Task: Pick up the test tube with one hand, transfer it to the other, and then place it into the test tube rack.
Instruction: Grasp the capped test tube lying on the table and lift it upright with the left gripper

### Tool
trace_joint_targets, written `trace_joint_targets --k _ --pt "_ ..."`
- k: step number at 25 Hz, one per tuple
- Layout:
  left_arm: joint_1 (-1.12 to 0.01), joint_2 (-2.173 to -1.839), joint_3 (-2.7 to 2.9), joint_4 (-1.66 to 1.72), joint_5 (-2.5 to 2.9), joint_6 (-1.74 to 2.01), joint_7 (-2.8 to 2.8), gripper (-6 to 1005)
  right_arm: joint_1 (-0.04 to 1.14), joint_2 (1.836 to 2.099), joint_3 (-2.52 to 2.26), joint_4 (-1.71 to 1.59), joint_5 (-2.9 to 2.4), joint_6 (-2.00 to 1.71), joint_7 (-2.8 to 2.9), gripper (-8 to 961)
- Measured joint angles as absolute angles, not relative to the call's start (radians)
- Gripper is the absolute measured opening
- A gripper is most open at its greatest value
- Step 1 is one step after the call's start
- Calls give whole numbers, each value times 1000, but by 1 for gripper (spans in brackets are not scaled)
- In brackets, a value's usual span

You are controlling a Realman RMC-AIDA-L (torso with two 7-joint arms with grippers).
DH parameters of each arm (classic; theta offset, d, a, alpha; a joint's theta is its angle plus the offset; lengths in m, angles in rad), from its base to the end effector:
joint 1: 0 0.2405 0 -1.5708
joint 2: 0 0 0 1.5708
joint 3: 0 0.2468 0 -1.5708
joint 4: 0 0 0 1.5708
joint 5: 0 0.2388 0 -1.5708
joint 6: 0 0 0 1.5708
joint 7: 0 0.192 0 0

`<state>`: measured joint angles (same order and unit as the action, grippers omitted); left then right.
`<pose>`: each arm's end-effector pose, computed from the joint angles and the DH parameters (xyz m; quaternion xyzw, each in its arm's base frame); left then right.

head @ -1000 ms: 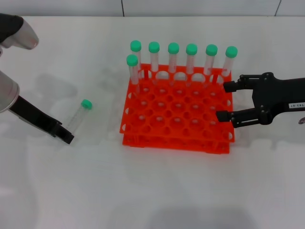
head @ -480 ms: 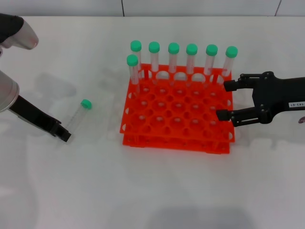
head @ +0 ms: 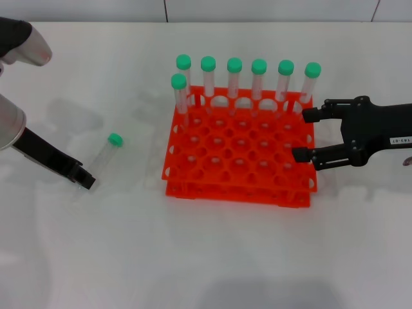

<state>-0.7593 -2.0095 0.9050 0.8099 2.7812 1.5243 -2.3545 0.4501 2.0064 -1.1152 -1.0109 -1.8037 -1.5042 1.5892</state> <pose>-0.2949 0.3978 -0.0091 -0.8540 -0.4663 0.1859 0.1366 0.1994 0.3766 -0.0119 -0.9701 0.1257 0.1761 0.1096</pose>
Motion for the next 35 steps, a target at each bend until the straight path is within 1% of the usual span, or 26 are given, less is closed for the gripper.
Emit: trace_joint_targets --k 7,12,23,26,29,31,35 --pt "-761 -2006 905 780 2781 1510 -2353 332 451 2006 -1115 -1011 -1804 -1502 1589 834" --pt "-762 -2007 911 780 2781 1509 -2352 260 451 2006 -1115 -1011 -1804 -1501 1589 833" --pt "-761 -2008 913 784 2777 1502 -2338 193 449 2008 -1115 -1011 -1804 -1501 1589 832" --pt "-760 -2009 911 793 2774 1488 -2336 193 448 2008 -1115 -1011 -1804 -1500 1589 832" --pt "-746 -2011 907 843 2751 1482 -2329 194 446 2008 -1115 -1011 -1804 -1500 1588 831" --pt "-718 -2011 903 907 2690 1481 -2313 194 445 2008 -1111 -1011 -1804 -1500 1588 831" --pt "-671 -2003 851 994 2522 1465 -2247 194 444 2010 -1103 -1010 -1802 -1500 1580 831"
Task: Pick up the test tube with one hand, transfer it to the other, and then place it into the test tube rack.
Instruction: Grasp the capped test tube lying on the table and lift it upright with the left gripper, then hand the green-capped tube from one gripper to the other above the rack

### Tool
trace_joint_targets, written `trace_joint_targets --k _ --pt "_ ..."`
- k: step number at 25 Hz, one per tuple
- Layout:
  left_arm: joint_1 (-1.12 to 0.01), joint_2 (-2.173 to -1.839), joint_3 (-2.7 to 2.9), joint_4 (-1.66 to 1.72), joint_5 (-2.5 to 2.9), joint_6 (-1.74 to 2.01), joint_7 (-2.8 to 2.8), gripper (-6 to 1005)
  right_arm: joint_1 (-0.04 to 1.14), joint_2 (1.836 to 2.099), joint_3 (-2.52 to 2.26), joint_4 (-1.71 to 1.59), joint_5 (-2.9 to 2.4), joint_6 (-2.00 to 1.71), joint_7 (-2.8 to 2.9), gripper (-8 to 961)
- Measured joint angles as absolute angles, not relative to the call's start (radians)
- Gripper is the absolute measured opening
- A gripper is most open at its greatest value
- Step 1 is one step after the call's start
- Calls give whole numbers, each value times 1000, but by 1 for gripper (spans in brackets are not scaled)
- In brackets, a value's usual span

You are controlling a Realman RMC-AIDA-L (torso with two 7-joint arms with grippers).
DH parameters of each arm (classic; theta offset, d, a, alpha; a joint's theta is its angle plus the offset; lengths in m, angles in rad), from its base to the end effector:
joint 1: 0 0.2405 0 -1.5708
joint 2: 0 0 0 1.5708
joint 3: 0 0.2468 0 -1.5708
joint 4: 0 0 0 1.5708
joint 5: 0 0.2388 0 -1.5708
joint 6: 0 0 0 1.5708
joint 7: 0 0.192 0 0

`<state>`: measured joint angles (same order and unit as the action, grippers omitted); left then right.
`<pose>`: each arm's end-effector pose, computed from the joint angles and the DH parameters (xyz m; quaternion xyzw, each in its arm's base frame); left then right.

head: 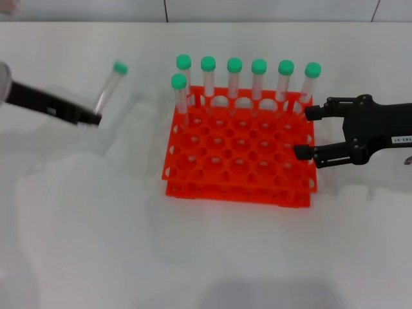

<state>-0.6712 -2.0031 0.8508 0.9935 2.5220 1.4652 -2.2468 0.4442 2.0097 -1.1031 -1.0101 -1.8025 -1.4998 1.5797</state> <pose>-0.2626 0.4288 0.0268 -0.8859 -0.4151 0.0358 0.2040 0.2018 0.3773 -0.0102 -0.9685 0.1268 0.1796 0.1170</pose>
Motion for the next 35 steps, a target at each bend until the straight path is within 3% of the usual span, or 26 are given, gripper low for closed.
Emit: trace_joint_targets --k 10,17,25,35 --pt "-646 -1999 755 988 2180 1387 -1990 194 443 2011 -1103 -1006 -1783 -1489 1575 830" --pt "-689 -1998 762 872 2037 1356 -1869 194 441 2011 -1104 -983 -1750 -1492 1546 829" --pt "-712 -2034 818 837 1972 1368 -1773 193 430 2009 -1103 -991 -1745 -1499 1537 828" --pt "-696 -2040 898 758 1868 1413 -1565 193 416 2009 -1062 -987 -1711 -1534 1492 827"
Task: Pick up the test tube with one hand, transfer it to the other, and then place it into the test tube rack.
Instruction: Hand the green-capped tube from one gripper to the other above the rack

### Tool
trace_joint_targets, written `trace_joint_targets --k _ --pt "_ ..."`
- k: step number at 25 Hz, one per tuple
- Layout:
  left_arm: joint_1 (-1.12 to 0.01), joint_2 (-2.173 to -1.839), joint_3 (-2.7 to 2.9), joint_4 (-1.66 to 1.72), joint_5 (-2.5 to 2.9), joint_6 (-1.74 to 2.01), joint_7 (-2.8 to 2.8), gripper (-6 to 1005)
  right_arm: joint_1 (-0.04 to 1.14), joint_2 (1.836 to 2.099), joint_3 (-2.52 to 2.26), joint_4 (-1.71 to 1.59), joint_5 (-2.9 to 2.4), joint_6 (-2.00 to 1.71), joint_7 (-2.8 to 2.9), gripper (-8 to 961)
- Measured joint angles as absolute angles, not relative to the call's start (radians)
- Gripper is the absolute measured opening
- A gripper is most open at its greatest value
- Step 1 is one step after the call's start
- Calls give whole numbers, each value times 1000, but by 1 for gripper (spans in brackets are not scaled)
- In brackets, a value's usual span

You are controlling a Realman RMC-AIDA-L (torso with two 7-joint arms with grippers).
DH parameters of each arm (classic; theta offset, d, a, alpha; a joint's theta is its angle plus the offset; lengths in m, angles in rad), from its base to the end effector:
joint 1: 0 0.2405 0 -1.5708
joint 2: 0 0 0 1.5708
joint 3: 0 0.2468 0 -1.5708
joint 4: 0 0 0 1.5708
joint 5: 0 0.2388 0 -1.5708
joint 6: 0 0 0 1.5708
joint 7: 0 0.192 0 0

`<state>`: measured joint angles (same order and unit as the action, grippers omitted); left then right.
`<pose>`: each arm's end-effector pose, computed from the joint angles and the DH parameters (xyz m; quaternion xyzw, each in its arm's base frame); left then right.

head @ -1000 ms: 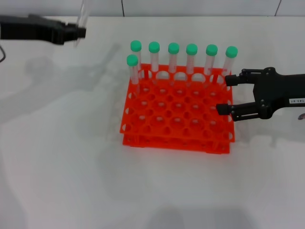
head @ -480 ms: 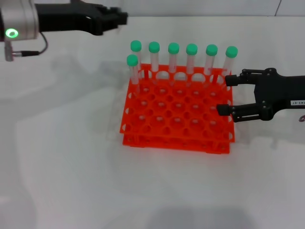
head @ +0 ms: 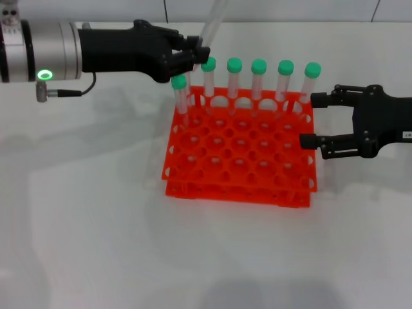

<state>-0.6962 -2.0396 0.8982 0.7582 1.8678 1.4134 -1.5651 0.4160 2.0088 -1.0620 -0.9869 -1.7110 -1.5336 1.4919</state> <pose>-0.1658 0.4332 -0.0226 -0.9508 -0.1566 -0.2282 0.1394 0.2023 0.3723 0.0026 -0.9585 0.1081 0.2282 0.1320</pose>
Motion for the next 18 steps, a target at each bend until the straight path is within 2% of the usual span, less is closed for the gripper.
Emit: trace_joint_targets --k 18 --pt "-691 -2026 896 718 1866 1468 -1504 194 386 2011 -986 -983 -1652 -1555 1458 825"
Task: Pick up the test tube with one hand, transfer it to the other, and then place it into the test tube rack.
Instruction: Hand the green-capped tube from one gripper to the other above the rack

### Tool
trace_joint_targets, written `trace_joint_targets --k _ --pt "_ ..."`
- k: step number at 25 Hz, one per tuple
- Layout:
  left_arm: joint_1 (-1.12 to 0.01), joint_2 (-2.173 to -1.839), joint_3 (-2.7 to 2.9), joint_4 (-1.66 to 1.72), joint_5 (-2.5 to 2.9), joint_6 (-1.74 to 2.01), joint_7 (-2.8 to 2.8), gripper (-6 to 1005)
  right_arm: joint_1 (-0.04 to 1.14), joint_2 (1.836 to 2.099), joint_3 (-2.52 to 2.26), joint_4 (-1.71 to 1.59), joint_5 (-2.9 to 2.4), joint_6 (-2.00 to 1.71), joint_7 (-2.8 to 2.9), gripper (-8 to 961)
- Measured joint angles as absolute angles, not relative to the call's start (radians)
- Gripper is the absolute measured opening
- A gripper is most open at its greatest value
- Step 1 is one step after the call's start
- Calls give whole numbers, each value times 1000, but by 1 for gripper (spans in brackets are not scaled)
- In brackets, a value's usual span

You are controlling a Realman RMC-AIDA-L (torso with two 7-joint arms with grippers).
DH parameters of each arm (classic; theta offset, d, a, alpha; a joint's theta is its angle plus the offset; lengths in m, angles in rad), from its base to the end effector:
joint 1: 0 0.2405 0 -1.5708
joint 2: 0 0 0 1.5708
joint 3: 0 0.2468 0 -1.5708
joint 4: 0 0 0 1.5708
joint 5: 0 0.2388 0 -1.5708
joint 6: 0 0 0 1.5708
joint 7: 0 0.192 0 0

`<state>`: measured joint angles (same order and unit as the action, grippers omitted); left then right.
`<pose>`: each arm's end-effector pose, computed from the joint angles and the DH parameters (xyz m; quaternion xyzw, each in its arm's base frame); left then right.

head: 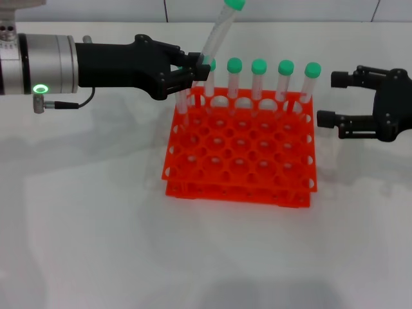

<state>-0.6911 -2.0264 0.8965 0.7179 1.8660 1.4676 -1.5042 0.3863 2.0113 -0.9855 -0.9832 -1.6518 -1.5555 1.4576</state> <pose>-0.1730 0.4212 -0.0261 -0.9567 -0.1396 -0.2272 0.1163 0.2086 0.3723 0.0246 -0.9420 0.1116 0.2687 0.1671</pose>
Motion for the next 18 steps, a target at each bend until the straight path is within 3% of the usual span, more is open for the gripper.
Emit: trace_joint_targets --k 18 --pt "-694 -2028 902 718 1871 1508 -1502 193 453 2014 -998 -890 -1493 -1560 1480 825"
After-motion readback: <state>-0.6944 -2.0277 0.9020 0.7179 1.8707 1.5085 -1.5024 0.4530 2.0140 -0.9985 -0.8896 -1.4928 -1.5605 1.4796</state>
